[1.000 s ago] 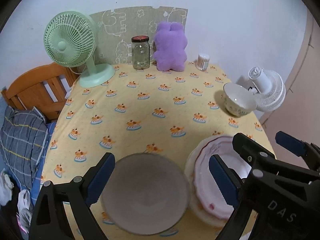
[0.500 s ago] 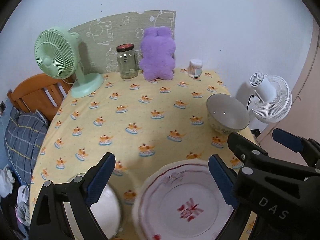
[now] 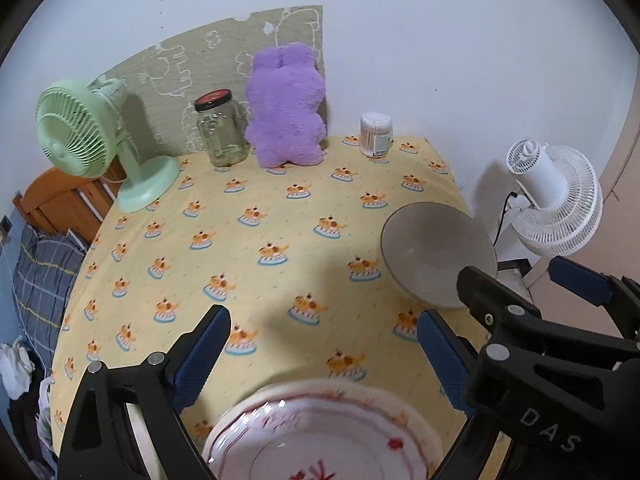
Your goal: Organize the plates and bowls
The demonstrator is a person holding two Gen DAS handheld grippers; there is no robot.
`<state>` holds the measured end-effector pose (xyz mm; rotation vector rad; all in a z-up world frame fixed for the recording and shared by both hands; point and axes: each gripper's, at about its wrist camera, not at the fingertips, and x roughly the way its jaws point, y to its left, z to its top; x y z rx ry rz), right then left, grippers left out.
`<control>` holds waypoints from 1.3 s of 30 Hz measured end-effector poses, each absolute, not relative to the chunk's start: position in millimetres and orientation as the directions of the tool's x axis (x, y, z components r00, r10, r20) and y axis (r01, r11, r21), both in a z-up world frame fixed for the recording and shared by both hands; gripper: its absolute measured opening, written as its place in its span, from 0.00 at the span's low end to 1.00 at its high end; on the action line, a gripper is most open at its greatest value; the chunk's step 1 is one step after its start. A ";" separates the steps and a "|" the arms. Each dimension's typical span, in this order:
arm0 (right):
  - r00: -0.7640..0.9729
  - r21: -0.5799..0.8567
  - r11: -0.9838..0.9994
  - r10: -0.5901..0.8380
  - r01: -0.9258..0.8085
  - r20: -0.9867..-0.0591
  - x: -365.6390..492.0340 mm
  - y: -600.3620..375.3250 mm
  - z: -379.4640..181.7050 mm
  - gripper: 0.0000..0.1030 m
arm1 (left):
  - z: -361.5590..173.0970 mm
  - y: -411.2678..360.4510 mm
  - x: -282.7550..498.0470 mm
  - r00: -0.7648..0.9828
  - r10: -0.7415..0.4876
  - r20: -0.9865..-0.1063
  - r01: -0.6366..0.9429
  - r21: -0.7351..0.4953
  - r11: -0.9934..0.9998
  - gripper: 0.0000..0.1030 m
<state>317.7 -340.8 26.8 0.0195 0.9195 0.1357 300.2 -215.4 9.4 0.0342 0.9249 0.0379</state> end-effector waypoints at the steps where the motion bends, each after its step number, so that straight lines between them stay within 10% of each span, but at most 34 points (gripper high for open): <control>1: 0.597 0.073 0.992 0.121 -0.104 -0.793 325.0 -344.2 24.3 0.86 | 6.6 -219.4 307.0 0.597 0.050 -0.800 -0.017 0.050 0.999 0.93; 22: 0.587 0.110 0.994 0.103 -0.024 -0.803 406.9 -386.6 -31.9 0.84 | -52.0 -256.9 391.0 0.542 0.043 -0.839 -0.005 0.049 0.999 0.80; 27: 0.547 0.100 0.995 0.089 -0.010 -0.832 414.0 -390.2 -43.7 0.70 | -63.5 -263.4 397.7 0.519 0.046 -0.854 -0.010 0.048 0.999 0.77; 33: 0.502 0.113 0.994 0.101 -0.007 -0.859 418.7 -393.7 -55.8 0.48 | -73.4 -272.3 402.3 0.489 -0.031 -0.872 0.036 -0.016 0.999 0.41; 39: 0.474 0.166 0.986 0.154 -0.017 -0.867 419.9 -388.7 -57.2 0.42 | -71.6 -276.4 402.8 0.471 -0.049 -0.881 0.052 -0.027 0.998 0.39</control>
